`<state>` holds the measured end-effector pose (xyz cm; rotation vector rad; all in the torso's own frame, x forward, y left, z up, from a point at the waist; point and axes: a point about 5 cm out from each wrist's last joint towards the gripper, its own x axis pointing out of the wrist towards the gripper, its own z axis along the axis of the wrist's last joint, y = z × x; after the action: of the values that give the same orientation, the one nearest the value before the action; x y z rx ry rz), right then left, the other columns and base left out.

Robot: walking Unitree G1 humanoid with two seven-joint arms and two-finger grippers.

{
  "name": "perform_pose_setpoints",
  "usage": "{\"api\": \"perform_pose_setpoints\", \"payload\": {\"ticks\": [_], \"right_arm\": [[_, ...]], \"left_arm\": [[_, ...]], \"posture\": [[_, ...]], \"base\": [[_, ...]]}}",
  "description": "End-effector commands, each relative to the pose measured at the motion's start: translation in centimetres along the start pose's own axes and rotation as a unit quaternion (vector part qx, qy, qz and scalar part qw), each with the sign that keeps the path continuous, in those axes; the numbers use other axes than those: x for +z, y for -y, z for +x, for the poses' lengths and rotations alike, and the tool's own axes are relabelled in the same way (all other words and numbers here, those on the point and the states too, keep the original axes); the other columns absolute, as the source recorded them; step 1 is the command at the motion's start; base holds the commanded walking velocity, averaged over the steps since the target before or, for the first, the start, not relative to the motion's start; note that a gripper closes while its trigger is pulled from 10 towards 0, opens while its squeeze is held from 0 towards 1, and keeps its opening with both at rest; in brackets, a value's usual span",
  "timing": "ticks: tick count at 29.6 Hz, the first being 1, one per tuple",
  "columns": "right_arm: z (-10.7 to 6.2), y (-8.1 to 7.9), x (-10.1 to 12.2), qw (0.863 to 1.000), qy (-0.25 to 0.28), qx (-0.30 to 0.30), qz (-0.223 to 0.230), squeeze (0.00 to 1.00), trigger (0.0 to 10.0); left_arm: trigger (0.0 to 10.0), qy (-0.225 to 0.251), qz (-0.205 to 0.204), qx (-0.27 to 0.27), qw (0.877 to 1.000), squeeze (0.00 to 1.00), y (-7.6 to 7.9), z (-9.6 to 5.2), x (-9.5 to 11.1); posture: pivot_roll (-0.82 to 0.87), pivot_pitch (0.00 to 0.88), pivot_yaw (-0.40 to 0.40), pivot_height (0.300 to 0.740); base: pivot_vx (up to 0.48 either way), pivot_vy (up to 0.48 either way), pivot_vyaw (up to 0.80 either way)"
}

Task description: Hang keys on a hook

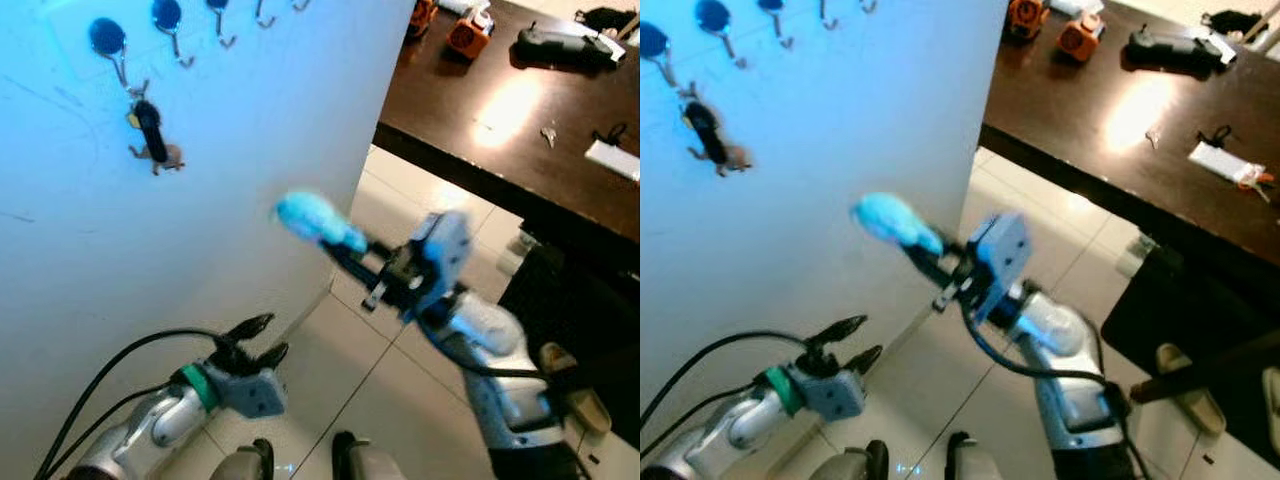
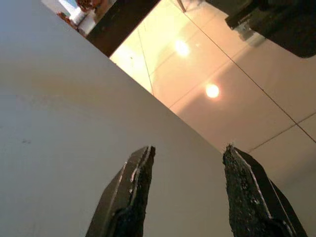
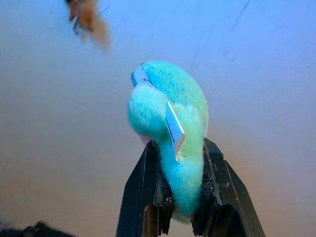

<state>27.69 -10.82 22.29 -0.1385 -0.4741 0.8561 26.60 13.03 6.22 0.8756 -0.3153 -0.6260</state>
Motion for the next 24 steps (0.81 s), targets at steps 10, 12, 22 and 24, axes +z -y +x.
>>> {"api": "perform_pose_setpoints", "payload": {"ticks": [10,12,22,24], "right_arm": [[2.9,1.4,2.7,0.990,0.038,-0.021,-0.134,0.00,10.0],[3.6,1.5,2.9,0.988,0.041,-0.018,-0.149,0.00,10.0],[5.8,2.4,5.5,0.968,0.058,-0.041,-0.241,0.00,10.0],[5.8,2.6,5.9,0.965,0.061,-0.051,-0.251,0.00,10.0]], "left_arm": [[10.0,-0.121,-0.262,-0.092,0.953,0.00,4.9,-1.6,-1.6],[10.0,-0.126,-0.286,-0.088,0.946,0.00,5.0,-1.7,-1.6],[10.0,-0.142,-0.296,-0.060,0.943,0.00,4.7,-1.5,-2.1],[10.0,-0.142,-0.295,-0.058,0.943,0.00,4.7,-1.5,-2.1]], "posture": [[-0.16,0.189,0.054,0.740],[-0.15,0.188,0.051,0.740],[-0.12,0.178,0.026,0.740],[-0.12,0.178,0.026,0.740]], "base": [[0.000,0.000,0.00],[0.000,0.000,0.00],[0.000,0.000,0.00],[0.000,0.000,0.00]]}}
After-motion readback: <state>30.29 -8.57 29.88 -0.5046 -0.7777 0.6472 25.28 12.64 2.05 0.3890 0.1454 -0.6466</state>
